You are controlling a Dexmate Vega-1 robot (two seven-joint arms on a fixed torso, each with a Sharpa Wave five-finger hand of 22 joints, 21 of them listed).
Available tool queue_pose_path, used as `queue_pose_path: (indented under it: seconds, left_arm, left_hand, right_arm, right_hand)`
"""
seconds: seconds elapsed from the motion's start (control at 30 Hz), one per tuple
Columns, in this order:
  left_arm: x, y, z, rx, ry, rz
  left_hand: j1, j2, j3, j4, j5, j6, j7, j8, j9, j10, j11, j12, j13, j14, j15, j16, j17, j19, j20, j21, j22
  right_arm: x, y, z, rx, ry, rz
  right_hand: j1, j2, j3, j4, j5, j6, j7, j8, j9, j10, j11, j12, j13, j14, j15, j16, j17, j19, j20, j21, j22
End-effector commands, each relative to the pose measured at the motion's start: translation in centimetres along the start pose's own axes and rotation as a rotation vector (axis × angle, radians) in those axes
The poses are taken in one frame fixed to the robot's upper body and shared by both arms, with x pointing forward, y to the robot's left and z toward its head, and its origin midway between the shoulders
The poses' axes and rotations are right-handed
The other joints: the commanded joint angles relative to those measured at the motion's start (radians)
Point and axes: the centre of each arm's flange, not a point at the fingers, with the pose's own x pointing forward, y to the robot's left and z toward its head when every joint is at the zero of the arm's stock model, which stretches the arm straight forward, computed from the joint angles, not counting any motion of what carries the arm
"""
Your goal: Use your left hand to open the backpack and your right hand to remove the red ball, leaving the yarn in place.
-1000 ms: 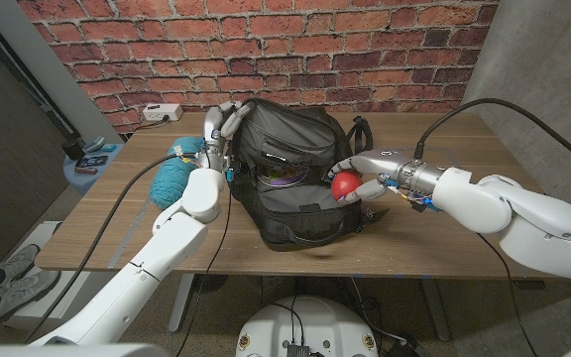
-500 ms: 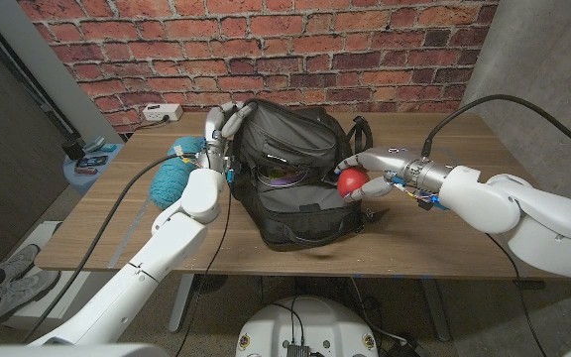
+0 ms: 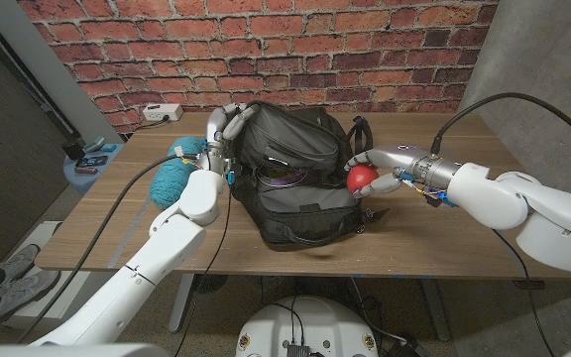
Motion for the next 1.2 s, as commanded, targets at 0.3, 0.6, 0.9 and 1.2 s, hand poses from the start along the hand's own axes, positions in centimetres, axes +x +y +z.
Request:
queue_pose_path:
  seconds: [0.3,0.6,0.9,1.2]
  left_arm:
    - [-0.7,-1.4,0.9,-0.024,0.009,-0.113]
    - [-1.5,-2.2,1.1,-0.045,0.055,-0.240]
    - [-1.9,-1.5,1.4,-0.035,0.081,-0.303]
    - [-2.1,-0.5,2.0,-0.044,0.101,-0.365]
  left_hand:
    - [0.030,0.046,-0.009,0.003,-0.007,-0.016,-0.007,0.004,0.002,-0.017,0.002,-0.007,0.003,-0.020,0.008,-0.003,0.006,-0.005,0.001,0.005,0.004]
    - [0.029,0.048,-0.012,0.002,-0.011,-0.020,-0.015,0.001,-0.004,-0.046,0.010,-0.016,0.006,-0.051,0.023,-0.013,0.007,-0.022,0.009,-0.002,0.004]
    - [0.026,0.049,-0.014,0.004,-0.013,-0.025,-0.017,0.002,-0.003,-0.063,0.020,-0.024,0.003,-0.064,0.028,-0.015,0.007,-0.030,0.012,-0.004,0.004]
    - [0.015,0.047,-0.016,0.009,-0.015,-0.031,-0.023,0.005,0.002,-0.079,0.027,-0.028,0.005,-0.080,0.036,-0.021,0.002,-0.040,0.015,-0.007,0.005]
  right_arm:
    - [-1.1,-0.7,-3.5,0.036,0.063,-0.017]
    - [-1.1,-1.2,-4.7,0.091,0.057,-0.039]
    - [-0.6,-1.4,-5.3,0.106,0.048,-0.048]
    - [0.0,-1.4,-5.5,0.106,0.028,-0.053]
  right_hand:
    - [0.005,0.011,-0.006,-0.001,-0.006,0.014,-0.001,-0.007,0.006,0.015,-0.016,0.011,0.005,0.013,-0.154,0.006,0.004,0.009,-0.060,0.010,0.005]
    - [0.007,0.011,-0.008,-0.001,-0.006,0.017,-0.001,-0.007,0.006,0.016,-0.016,0.012,0.006,0.014,-0.154,0.007,0.005,0.010,-0.061,0.010,0.005]
    - [0.010,0.013,-0.008,-0.001,-0.006,0.018,-0.001,-0.009,0.007,0.016,-0.017,0.013,0.008,0.015,-0.155,0.006,0.005,0.011,-0.061,0.010,0.005]
    - [0.012,0.013,-0.010,-0.002,-0.007,0.022,-0.002,-0.009,0.007,0.017,-0.018,0.014,0.009,0.017,-0.155,0.008,0.006,0.012,-0.062,0.011,0.006]
